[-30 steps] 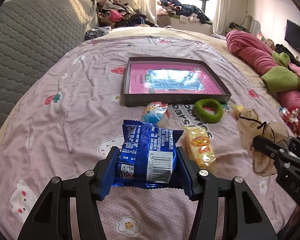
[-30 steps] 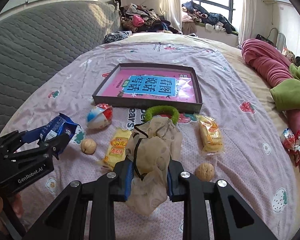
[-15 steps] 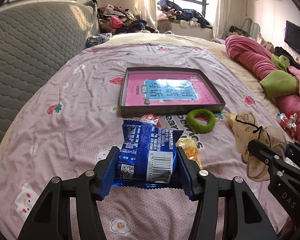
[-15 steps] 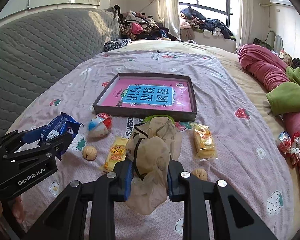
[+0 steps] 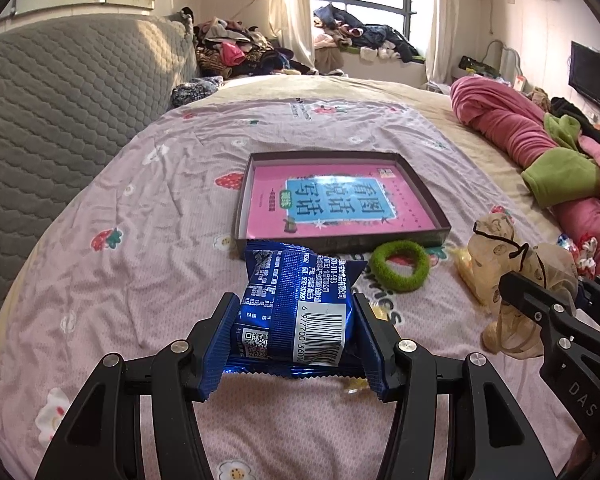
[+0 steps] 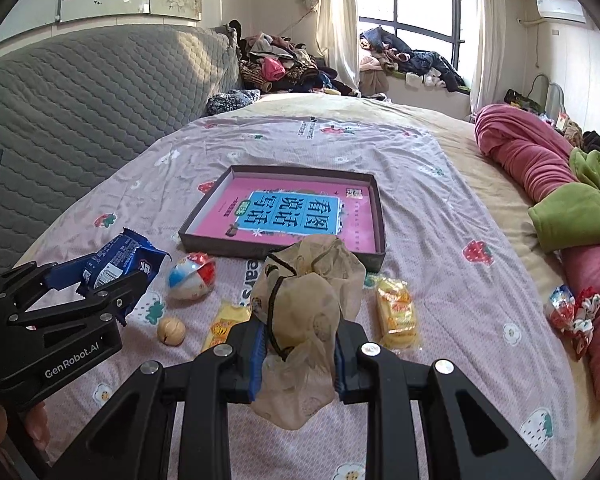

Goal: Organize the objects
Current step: 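Carry the blue packet and the mesh sponge over the pink tray with both tools, then open the left tool to drop the packet in the tray while the right tool releases the sponge, then withdraw both open tools back from the tray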

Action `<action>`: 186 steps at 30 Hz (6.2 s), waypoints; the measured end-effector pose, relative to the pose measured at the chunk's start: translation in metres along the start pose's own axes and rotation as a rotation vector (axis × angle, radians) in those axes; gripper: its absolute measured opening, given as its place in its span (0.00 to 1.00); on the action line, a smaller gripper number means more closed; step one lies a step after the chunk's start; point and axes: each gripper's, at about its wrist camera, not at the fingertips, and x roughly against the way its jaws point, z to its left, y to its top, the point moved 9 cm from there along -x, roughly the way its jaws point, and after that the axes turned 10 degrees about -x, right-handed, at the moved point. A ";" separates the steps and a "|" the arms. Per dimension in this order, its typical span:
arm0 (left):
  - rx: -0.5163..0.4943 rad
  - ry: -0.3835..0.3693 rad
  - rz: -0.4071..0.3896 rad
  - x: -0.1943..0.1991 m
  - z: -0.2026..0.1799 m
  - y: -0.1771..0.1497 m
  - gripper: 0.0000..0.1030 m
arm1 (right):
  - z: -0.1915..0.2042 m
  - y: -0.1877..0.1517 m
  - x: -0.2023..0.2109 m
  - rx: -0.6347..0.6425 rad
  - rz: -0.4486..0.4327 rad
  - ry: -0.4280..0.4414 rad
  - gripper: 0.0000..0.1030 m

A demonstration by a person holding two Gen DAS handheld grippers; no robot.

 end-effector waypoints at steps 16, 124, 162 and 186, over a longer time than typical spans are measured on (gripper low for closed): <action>-0.014 0.015 -0.037 -0.016 -0.004 0.048 0.56 | -0.010 0.042 -0.011 0.014 -0.053 -0.011 0.26; 0.027 0.033 0.285 -0.308 0.053 0.155 0.81 | -0.044 0.162 -0.301 0.018 0.215 -0.050 0.79; 0.005 0.060 0.105 -0.096 0.055 0.141 0.81 | -0.017 0.167 -0.064 0.053 -0.022 0.006 0.95; -0.029 0.049 0.050 -0.006 0.022 0.086 0.82 | -0.033 0.108 0.028 0.084 -0.071 -0.028 0.97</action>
